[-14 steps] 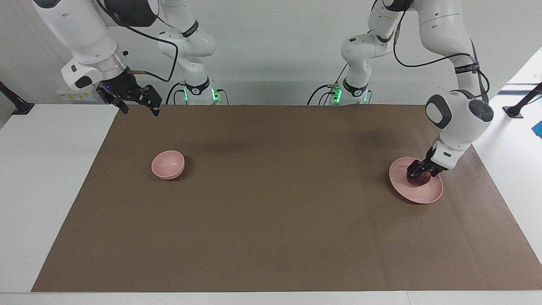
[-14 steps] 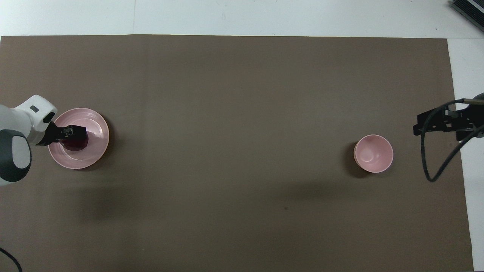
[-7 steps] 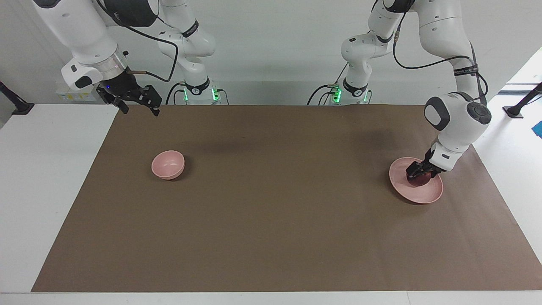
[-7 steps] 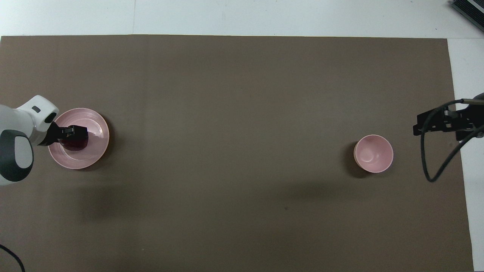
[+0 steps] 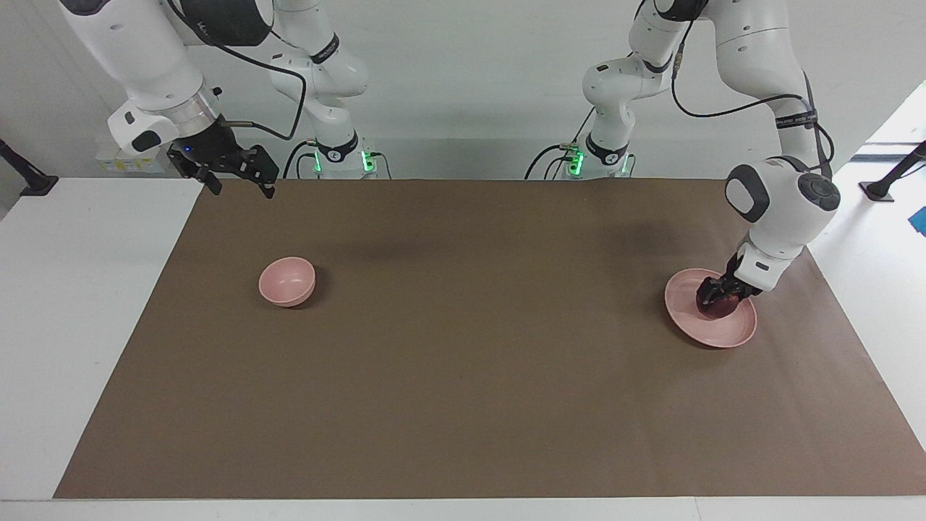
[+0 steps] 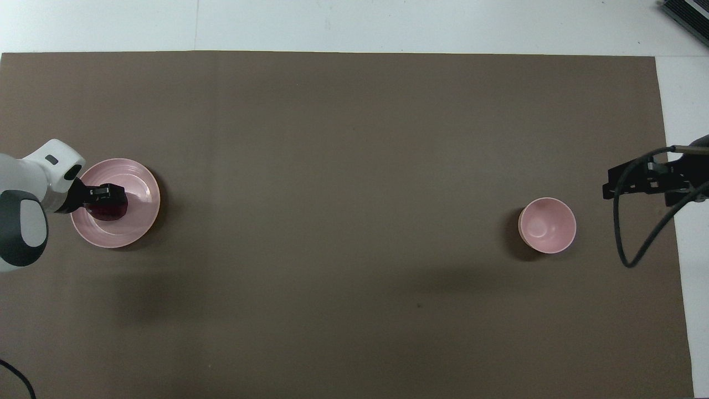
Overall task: Move apple from plate to bowl
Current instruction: 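Lower the left gripper onto the red apple on the plate and grasp it, then lift the apple with the left gripper while the right gripper approaches it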
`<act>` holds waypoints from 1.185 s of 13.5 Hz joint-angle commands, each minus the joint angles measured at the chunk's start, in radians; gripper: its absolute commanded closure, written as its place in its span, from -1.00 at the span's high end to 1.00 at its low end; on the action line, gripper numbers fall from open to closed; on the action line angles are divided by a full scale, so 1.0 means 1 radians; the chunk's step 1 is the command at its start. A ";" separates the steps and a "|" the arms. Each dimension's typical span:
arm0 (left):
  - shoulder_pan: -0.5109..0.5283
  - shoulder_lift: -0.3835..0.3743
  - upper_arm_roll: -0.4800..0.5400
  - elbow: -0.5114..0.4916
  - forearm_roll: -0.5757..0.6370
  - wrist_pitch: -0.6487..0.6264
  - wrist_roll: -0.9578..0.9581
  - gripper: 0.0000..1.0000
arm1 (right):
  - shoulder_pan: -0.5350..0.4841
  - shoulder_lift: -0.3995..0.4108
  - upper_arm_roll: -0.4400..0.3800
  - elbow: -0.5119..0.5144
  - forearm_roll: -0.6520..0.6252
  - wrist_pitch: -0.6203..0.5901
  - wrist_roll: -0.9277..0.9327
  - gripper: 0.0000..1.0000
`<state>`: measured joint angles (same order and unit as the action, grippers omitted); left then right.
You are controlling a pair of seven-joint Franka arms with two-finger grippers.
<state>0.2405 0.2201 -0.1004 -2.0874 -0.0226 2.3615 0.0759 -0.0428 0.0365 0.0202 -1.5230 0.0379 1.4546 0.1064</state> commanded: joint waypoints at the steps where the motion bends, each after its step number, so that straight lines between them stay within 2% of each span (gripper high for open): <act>1: -0.010 -0.004 0.001 0.032 0.001 -0.017 0.004 -1.00 | 0.003 -0.046 0.017 -0.097 -0.004 0.044 -0.023 1.00; 3: -0.012 -0.010 -0.007 0.087 0.001 -0.117 0.015 -1.00 | 0.003 -0.049 0.018 -0.161 0.000 0.065 -0.066 1.00; 5: -0.020 -0.015 -0.019 0.128 -0.016 -0.183 0.027 -1.00 | 0.003 -0.044 0.021 -0.177 0.007 0.064 -0.080 1.00; 11: -0.021 -0.123 -0.056 0.207 -0.349 -0.378 0.045 -1.00 | 0.041 0.043 0.027 -0.197 0.276 0.059 -0.082 1.00; 13: -0.021 -0.163 -0.062 0.207 -0.500 -0.441 0.047 -1.00 | 0.092 0.059 0.029 -0.197 0.304 0.067 -0.056 1.00; 16: -0.021 -0.171 -0.097 0.208 -0.636 -0.458 0.047 -1.00 | 0.173 0.080 0.029 -0.198 0.356 0.078 0.076 1.00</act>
<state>0.2262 0.0588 -0.1916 -1.8769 -0.5744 1.9203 0.1091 0.0986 0.1138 0.0474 -1.7102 0.3417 1.5053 0.1194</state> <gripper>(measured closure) 0.300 0.000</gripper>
